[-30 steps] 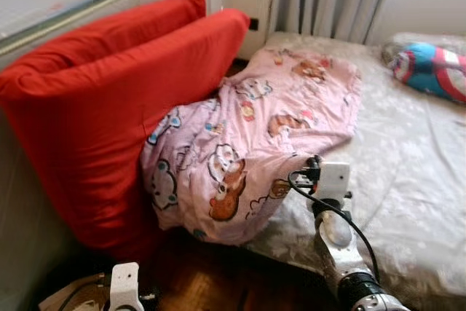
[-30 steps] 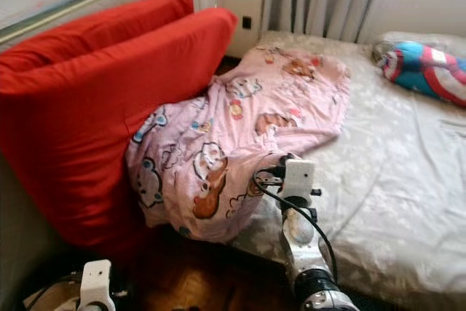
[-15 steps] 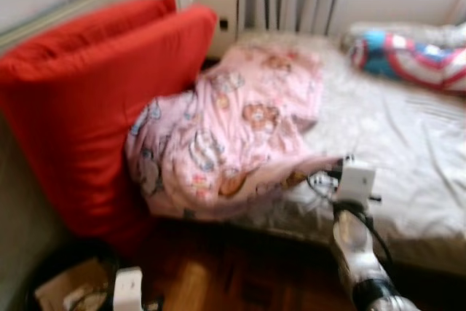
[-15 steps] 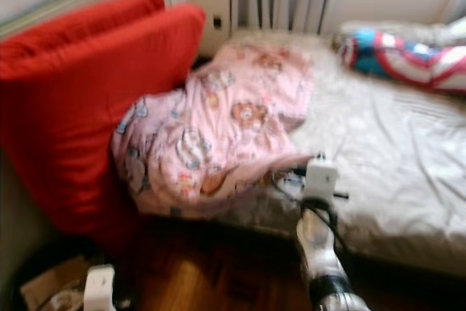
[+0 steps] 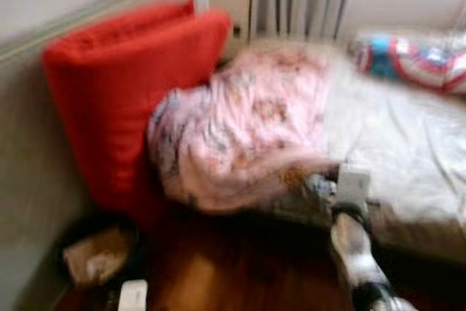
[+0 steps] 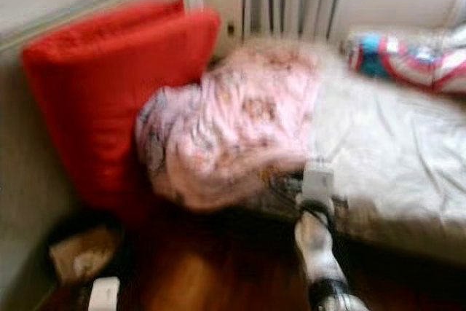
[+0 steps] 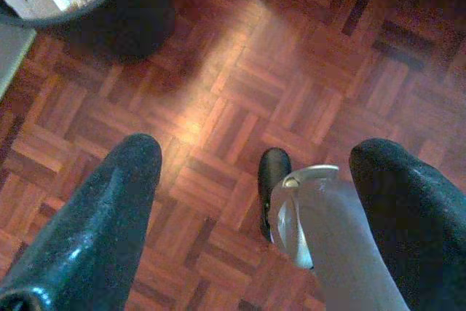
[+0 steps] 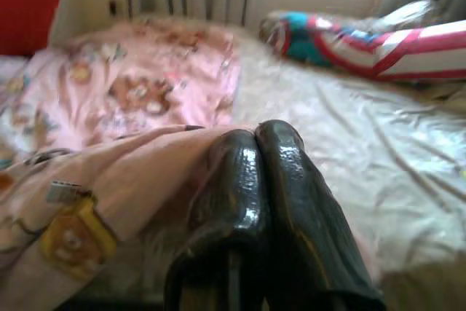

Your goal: Clean up the room

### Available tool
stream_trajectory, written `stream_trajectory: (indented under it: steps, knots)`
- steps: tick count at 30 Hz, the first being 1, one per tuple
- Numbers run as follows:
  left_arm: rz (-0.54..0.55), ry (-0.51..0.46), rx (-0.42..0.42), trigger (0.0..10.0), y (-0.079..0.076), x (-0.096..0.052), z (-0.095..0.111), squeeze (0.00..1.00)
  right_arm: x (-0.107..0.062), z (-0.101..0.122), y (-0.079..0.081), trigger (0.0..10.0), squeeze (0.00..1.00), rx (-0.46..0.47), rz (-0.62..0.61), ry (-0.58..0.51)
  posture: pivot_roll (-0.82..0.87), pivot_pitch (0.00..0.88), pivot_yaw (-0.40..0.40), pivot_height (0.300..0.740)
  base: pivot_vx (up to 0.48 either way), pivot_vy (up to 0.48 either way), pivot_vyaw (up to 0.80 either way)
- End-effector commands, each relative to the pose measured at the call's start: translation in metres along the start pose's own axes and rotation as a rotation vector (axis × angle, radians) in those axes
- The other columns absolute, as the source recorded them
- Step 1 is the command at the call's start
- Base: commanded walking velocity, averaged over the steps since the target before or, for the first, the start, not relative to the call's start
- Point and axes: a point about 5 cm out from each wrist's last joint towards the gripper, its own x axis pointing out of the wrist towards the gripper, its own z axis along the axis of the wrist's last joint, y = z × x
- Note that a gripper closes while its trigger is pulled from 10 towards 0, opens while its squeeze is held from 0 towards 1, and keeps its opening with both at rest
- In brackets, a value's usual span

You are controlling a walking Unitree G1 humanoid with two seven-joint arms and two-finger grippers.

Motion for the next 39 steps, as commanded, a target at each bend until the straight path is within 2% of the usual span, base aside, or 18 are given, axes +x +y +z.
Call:
stream_trajectory:
  steps: [1,2,3,4,13,14,15,16,20,22,24,25,27,30,32,33,36,39]
  knots:
    - [-0.008,-0.003,0.004,10.0,-0.001,0.001,0.002,0.00,0.003,0.002,-0.002,10.0,0.00,0.009,-0.012,0.001,0.03,0.042,-0.023,0.740,0.000,0.000,0.00]
    - [-0.011,-0.001,0.007,10.0,-0.001,0.001,0.002,0.00,0.003,0.002,-0.002,10.0,0.85,0.002,-0.017,0.002,0.03,0.044,-0.023,0.740,0.000,0.000,0.00]
    - [-0.012,-0.001,0.007,10.0,-0.001,0.001,0.002,0.00,0.003,0.002,-0.003,10.0,0.85,-0.001,-0.020,0.004,0.03,0.044,-0.023,0.740,0.000,0.000,0.00]
    - [-0.013,0.001,0.007,10.0,-0.002,0.001,0.001,0.00,0.003,0.002,-0.003,10.0,1.00,0.001,-0.023,0.005,0.03,0.044,-0.023,0.740,0.000,0.000,0.00]
    - [-0.033,0.012,0.020,10.0,-0.008,0.000,-0.002,0.00,0.000,-0.009,-0.001,10.0,0.97,-0.029,0.011,0.085,0.03,0.046,-0.025,0.740,0.000,0.000,0.00]
    - [-0.034,0.012,0.022,10.0,-0.008,0.000,-0.002,0.00,-0.001,-0.013,0.001,10.0,0.55,-0.031,0.031,0.113,0.03,0.046,-0.025,0.740,0.000,0.000,0.00]
    - [-0.035,0.013,0.024,10.0,-0.008,0.000,-0.002,0.00,-0.001,-0.015,0.002,10.0,0.55,-0.031,0.044,0.131,0.03,0.046,-0.025,0.740,0.000,0.000,0.00]
    - [-0.037,0.013,0.025,10.0,-0.009,0.000,-0.002,0.00,-0.003,-0.020,0.004,10.0,0.00,-0.040,0.070,0.161,0.03,0.045,-0.027,0.740,0.000,0.000,0.00]
    - [-0.052,0.014,0.042,10.0,-0.012,0.000,-0.003,0.00,-0.019,-0.048,0.012,10.0,0.00,-0.089,0.213,0.333,0.03,0.043,-0.028,0.740,0.000,0.000,0.00]
    - [-0.056,0.013,0.044,10.0,-0.014,0.000,-0.002,0.00,-0.025,-0.056,0.010,10.0,0.00,-0.065,0.220,0.373,0.03,0.043,-0.029,0.740,0.000,0.000,0.00]
    - [-0.058,0.013,0.047,10.0,-0.014,0.000,-0.002,0.00,-0.041,-0.077,0.004,10.0,0.00,-0.040,0.249,0.498,0.02,0.043,-0.029,0.740,0.000,0.000,0.00]
    - [-0.058,0.013,0.047,10.0,-0.014,0.000,-0.002,0.00,-0.041,-0.077,0.004,10.0,0.00,-0.040,0.249,0.498,0.02,0.043,-0.029,0.740,0.000,0.000,0.00]
    - [-0.058,0.016,0.047,10.0,-0.014,0.001,-0.002,0.00,-0.063,-0.102,-0.008,10.0,0.00,-0.025,0.263,0.648,0.02,0.042,-0.029,0.740,0.000,0.000,0.00]
    - [-0.064,0.023,0.054,10.0,-0.015,0.001,-0.002,0.00,-0.079,-0.116,-0.017,10.0,0.00,-0.097,0.298,0.726,0.02,0.040,-0.029,0.740,0.000,0.000,0.00]
    - [-0.066,0.024,0.056,10.0,-0.015,0.001,-0.002,0.00,-0.084,-0.121,-0.022,10.0,0.00,-0.099,0.287,0.753,0.02,0.040,-0.029,0.740,0.000,0.000,0.00]
    - [-0.066,0.025,0.060,10.0,-0.014,0.001,-0.002,0.00,-0.093,-0.129,-0.032,10.0,0.00,-0.083,0.237,0.804,0.02,0.039,-0.030,0.740,0.000,0.000,0.00]
    - [-0.067,0.025,0.065,10.0,-0.013,0.001,-0.001,0.00,-0.106,-0.139,-0.044,10.0,0.00,-0.035,0.146,0.868,0.03,0.037,-0.030,0.740,0.000,0.000,0.00]
    - [-0.064,0.025,0.061,10.0,-0.013,0.001,-0.001,0.00,-0.115,-0.143,-0.044,10.0,0.00,-0.021,0.140,0.888,0.03,0.036,-0.028,0.740,0.000,0.000,0.00]
